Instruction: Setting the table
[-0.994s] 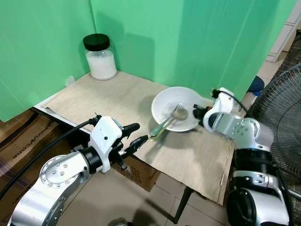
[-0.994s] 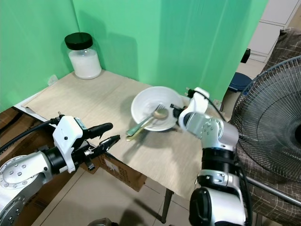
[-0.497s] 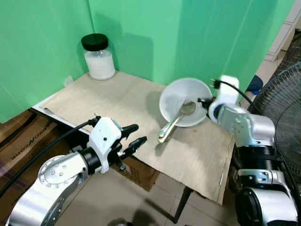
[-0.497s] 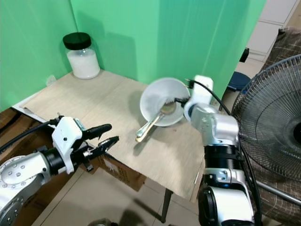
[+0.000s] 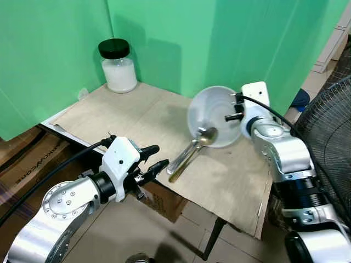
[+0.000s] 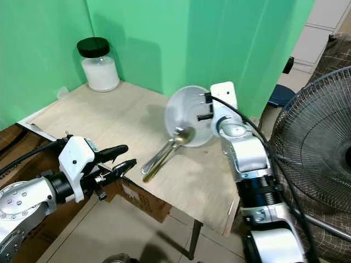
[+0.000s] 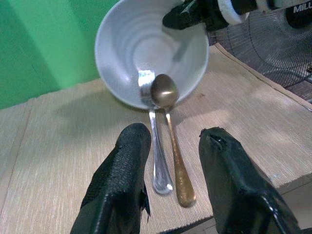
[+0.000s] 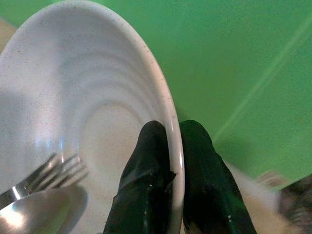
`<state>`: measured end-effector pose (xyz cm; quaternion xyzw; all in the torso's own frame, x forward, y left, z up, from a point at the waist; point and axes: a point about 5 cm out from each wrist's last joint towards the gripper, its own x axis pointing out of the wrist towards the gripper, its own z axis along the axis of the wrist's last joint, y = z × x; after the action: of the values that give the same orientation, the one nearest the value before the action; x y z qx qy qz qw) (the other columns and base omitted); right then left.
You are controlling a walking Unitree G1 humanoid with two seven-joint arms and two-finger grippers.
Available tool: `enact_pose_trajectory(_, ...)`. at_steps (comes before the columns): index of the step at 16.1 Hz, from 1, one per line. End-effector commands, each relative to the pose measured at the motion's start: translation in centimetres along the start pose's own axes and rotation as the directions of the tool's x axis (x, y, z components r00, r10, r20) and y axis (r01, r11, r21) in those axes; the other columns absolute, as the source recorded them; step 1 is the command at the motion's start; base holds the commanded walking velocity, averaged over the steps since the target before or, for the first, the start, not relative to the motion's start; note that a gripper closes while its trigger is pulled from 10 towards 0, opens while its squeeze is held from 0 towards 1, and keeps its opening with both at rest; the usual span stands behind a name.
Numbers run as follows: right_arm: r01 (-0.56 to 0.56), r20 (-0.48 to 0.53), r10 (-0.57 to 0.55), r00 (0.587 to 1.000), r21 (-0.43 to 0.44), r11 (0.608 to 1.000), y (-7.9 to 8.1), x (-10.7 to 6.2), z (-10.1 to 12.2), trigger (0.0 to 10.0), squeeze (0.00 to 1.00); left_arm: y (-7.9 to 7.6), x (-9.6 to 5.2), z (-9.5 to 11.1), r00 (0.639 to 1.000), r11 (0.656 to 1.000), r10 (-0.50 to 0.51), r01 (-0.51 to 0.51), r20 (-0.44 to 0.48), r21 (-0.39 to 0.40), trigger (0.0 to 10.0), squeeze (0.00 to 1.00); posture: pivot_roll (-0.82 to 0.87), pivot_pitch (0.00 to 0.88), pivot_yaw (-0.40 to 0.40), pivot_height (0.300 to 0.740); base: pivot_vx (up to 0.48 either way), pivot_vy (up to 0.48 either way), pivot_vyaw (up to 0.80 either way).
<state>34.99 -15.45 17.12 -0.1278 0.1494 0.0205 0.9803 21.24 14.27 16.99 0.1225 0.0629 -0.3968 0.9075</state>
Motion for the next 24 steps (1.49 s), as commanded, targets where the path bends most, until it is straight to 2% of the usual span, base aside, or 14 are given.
enact_pose_trajectory(1,0.026,0.083,-0.024,0.996,-0.023,0.999,-0.3,-0.3,1.2,0.0,0.00,0.2,-0.2,0.3,1.000,1.000,0.001,-0.001,0.001,0.015,10.0,0.00,0.07,0.000,0.019,0.740,0.000,0.000,0.00)
enact_pose_trajectory(3,0.075,0.135,-0.069,0.988,-0.040,0.996,-1.0,-0.3,1.7,0.0,0.00,0.2,-0.1,0.1,1.000,1.000,0.009,-0.009,-0.005,0.017,10.0,0.00,0.06,0.000,0.018,0.740,0.000,0.000,0.00)
enact_pose_trajectory(5,0.108,0.240,-0.105,0.965,0.003,0.994,-1.7,-0.5,3.1,0.0,0.00,0.3,0.0,0.1,1.000,1.000,0.015,-0.015,-0.005,0.017,10.0,0.00,0.06,0.000,0.017,0.740,0.000,0.000,0.00)
enact_pose_trajectory(6,0.101,0.283,-0.091,0.955,-0.019,0.995,-1.8,-0.6,3.7,0.0,0.00,0.3,0.0,0.1,1.000,1.000,0.018,-0.018,-0.006,0.017,10.0,0.00,0.06,0.000,0.017,0.740,0.000,0.000,0.00)
enact_pose_trajectory(7,0.078,0.318,-0.048,0.947,-0.084,0.993,-1.4,-0.6,3.9,0.0,0.00,0.3,0.0,0.0,1.000,1.000,0.019,-0.019,-0.009,0.019,10.0,0.00,0.06,0.000,0.017,0.740,0.000,0.000,0.00)
enact_pose_trajectory(8,0.072,0.326,-0.031,0.945,-0.113,0.991,-1.2,-0.6,3.9,0.0,0.00,0.3,0.1,-0.1,1.000,1.000,0.019,-0.019,-0.010,0.020,10.0,0.00,0.06,0.000,0.017,0.740,0.000,0.000,0.00)
enact_pose_trajectory(10,0.092,0.368,0.005,0.930,-0.246,0.965,-0.3,-0.6,3.6,0.0,0.00,0.3,0.1,0.0,1.000,0.999,0.023,-0.022,-0.010,0.028,10.0,0.00,0.06,0.000,0.017,0.740,0.000,0.000,0.00)
enact_pose_trajectory(14,0.234,0.421,-0.072,0.904,-0.348,0.908,-1.2,-0.4,3.2,0.0,0.00,0.6,0.2,-0.1,0.999,0.999,0.035,-0.035,-0.015,0.040,10.0,0.00,0.06,0.000,0.021,0.740,0.000,0.000,0.00)
enact_pose_trajectory(19,0.358,0.487,-0.151,0.860,-0.367,0.859,-2.6,0.1,3.2,0.0,0.00,0.9,0.4,-0.1,0.999,0.998,0.035,-0.034,-0.017,0.049,10.0,0.00,0.06,0.000,0.032,0.740,0.000,0.000,0.00)
enact_pose_trajectory(22,0.409,0.532,-0.179,0.828,-0.353,0.841,-3.9,-0.2,3.8,0.0,0.00,1.0,0.4,-0.1,0.999,0.997,0.046,-0.045,-0.015,0.057,10.0,0.00,0.06,0.000,0.035,0.740,0.000,0.000,0.00)
enact_pose_trajectory(23,0.409,0.534,-0.183,0.826,-0.343,0.846,-4.1,-0.3,4.0,0.0,0.00,1.1,0.5,-0.1,0.999,0.997,0.051,-0.051,-0.013,0.058,10.0,0.00,0.06,0.000,0.035,0.740,0.000,0.000,0.00)
enact_pose_trajectory(24,0.385,0.537,-0.191,0.822,-0.276,0.881,-4.8,-0.9,4.3,0.0,0.00,1.3,0.6,-0.1,0.997,0.995,0.081,-0.081,0.003,0.063,10.0,0.00,0.05,0.000,0.037,0.740,0.000,0.000,0.00)
